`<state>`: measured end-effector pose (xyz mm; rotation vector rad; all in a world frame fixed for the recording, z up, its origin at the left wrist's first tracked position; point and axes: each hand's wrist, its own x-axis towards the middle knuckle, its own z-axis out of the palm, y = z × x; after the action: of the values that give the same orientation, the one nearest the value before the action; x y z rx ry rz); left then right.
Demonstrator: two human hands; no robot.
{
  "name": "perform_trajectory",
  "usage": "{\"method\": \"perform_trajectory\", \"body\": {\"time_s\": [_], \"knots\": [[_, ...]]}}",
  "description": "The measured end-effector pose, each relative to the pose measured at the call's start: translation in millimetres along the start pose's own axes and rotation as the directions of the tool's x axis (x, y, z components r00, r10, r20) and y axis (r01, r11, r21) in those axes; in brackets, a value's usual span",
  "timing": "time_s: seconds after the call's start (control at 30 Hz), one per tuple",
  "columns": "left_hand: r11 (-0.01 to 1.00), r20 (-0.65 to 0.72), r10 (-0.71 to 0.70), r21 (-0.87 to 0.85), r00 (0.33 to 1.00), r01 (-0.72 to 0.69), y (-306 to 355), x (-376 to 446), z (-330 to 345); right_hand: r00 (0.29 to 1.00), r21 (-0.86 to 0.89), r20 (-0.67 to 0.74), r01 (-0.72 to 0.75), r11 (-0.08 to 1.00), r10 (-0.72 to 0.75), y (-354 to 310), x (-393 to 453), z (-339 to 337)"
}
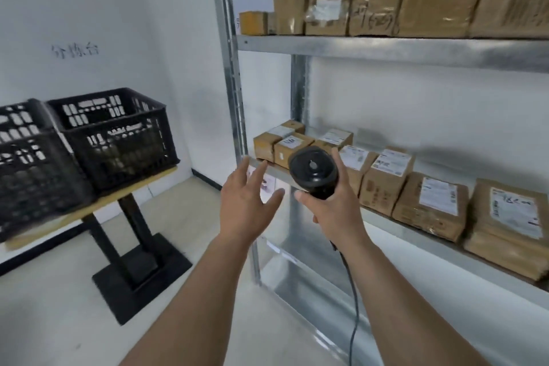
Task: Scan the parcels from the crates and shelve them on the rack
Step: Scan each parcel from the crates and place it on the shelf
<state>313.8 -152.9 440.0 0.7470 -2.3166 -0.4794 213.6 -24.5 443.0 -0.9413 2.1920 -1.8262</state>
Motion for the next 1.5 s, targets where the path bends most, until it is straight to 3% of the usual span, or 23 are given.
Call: {"method": "perform_trajectory", "body": {"time_s": [0.5, 1.2, 1.5], "knots": [[0.963, -0.110, -0.186, 0.177, 0.976, 0.204, -164.4, 51.8, -79.2, 0.949, 0.056, 0.300, 0.088, 0.995, -0.101, -40.6, 63.8, 199.7], [0.905, -0.166, -0.270, 0.293, 0.948, 0.309, -357.5, 293.2, -101.7, 0.896, 0.140, 0.409, 0.125, 0.982, -0.173, -58.2, 309.7, 418.5], [0.872, -0.182, -0.255, 0.381, 0.950, 0.307, -443.7, 376.2, -145.9, 0.877, 0.202, 0.433, 0.129, 0.971, -0.207, -74.5, 389.3, 507.9]]}}
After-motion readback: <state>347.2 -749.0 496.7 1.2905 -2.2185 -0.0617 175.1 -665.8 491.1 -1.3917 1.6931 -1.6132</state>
